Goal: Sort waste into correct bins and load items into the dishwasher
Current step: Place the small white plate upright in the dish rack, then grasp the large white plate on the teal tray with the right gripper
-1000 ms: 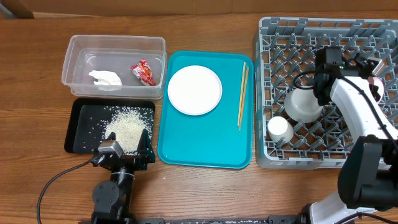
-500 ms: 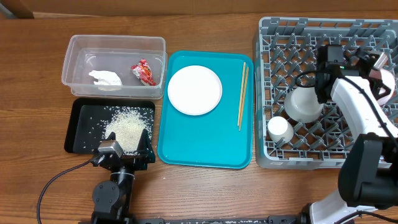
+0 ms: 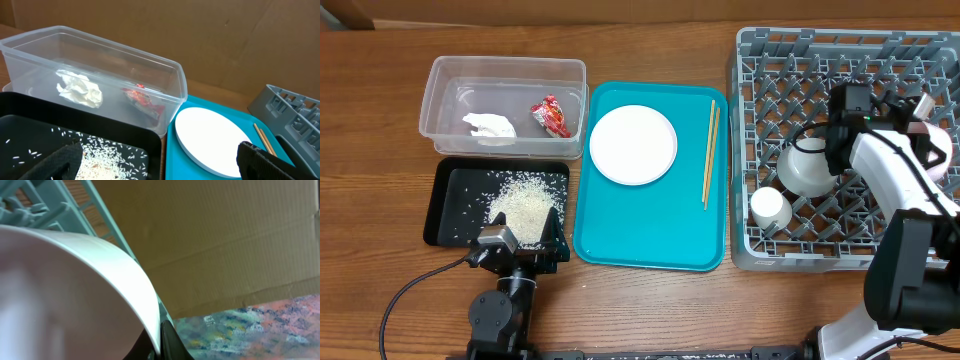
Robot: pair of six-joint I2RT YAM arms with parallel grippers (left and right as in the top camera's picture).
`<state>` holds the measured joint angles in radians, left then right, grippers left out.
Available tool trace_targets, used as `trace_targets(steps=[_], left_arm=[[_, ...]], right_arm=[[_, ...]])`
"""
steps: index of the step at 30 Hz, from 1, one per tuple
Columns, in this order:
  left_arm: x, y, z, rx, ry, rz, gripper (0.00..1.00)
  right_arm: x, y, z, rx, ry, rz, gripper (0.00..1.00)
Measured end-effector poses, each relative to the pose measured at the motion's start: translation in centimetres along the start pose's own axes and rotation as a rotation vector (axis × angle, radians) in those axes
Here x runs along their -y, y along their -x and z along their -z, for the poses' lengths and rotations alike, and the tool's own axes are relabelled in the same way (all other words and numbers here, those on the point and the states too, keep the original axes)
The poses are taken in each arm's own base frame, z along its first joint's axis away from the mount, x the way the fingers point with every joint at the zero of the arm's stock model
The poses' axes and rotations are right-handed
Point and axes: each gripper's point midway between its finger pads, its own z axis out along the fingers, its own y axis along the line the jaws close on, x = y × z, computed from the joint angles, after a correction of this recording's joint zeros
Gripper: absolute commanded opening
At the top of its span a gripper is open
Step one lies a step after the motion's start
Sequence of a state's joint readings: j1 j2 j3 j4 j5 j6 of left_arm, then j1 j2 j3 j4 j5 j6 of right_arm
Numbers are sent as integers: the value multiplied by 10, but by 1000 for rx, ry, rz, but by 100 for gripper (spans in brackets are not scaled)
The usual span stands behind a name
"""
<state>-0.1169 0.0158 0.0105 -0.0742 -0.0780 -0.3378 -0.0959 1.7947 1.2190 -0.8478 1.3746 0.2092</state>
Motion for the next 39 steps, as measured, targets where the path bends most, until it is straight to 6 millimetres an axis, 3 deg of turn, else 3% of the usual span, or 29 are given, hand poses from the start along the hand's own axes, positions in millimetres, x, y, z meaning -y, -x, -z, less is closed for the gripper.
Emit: trace_targets(steps=[4, 8, 11, 15, 19, 25, 29, 33, 35, 39], left_arm=[[0, 0, 0, 0, 0, 0, 100], [0, 0, 0, 0, 0, 0, 100], [0, 0, 0, 0, 0, 0, 100], [0, 0, 0, 0, 0, 0, 100], [0, 0, 0, 0, 0, 0, 100], [0, 0, 0, 0, 0, 0, 100], [0, 0, 0, 0, 0, 0, 100], [0, 0, 0, 0, 0, 0, 100], [0, 0, 0, 0, 0, 0, 100], [0, 0, 0, 0, 0, 0, 100]], right_arm=[[-9, -2, 11, 26, 19, 32, 4], [-19, -2, 25, 54, 59, 65, 18], [-36, -5, 44, 76, 141, 108, 37], [-57, -10, 77, 108, 259, 137, 46], [-77, -12, 129, 96, 492, 156, 54], [-89, 3, 270, 92, 1107, 95, 54], [-96, -21, 353, 57, 1459, 172, 54], [-112, -35, 396, 24, 1606, 213, 53], [-130, -42, 409, -4, 1628, 219, 53], [-163, -49, 411, -64, 1599, 195, 54]])
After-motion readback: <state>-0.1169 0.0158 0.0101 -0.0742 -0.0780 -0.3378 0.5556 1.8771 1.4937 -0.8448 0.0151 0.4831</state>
